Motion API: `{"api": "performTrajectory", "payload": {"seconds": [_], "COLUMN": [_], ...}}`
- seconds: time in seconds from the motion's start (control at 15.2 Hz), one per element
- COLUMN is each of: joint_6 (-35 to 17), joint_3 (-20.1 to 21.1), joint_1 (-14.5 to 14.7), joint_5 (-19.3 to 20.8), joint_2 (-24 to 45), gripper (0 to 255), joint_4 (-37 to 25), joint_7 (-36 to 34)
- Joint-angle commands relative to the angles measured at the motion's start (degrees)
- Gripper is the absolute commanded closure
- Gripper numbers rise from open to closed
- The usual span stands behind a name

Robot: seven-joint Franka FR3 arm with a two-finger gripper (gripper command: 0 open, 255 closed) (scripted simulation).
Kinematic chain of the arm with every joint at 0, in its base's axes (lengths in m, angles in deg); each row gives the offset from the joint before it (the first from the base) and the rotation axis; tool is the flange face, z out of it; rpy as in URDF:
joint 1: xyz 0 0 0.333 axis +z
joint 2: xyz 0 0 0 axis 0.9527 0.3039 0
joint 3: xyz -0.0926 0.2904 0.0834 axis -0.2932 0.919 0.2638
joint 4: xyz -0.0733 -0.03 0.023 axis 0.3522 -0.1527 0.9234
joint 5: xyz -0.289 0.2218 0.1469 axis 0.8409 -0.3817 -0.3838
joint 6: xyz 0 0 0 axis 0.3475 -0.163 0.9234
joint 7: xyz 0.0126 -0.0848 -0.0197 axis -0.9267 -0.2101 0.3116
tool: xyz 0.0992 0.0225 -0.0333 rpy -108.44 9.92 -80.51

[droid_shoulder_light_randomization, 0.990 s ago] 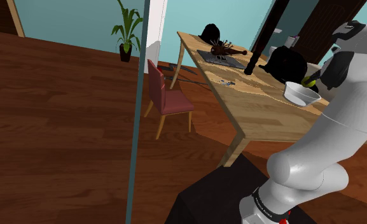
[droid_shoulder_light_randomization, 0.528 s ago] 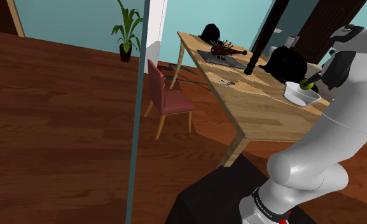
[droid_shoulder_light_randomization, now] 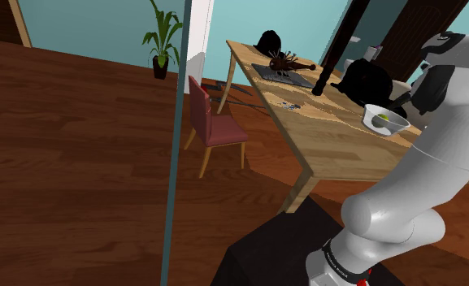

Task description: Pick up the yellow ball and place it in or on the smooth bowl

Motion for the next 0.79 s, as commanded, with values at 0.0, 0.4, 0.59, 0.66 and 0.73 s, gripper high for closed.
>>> {"api": "performTrajectory", "payload": {"seconds": [0.0, 0.4, 0.59, 0.66, 0.73], "joint_6": [0.0, 7.2, 7.2, 7.2, 7.2], "joint_3": [0.0, -0.8, -0.8, -0.8, -0.8], "joint_1": [0.0, -1.6, -1.6, -1.6, -1.6], "joint_5": [0.0, 0.0, 0.0, 0.0, 0.0], "joint_2": [0.0, 0.0, 0.1, 0.1, 0.1], "gripper": [0, 0, 0, 0, 0], "joint_4": [0.0, -7.0, -7.0, -7.0, -7.0], "joint_7": [0.0, -0.5, -0.5, -0.5, -0.5]}}
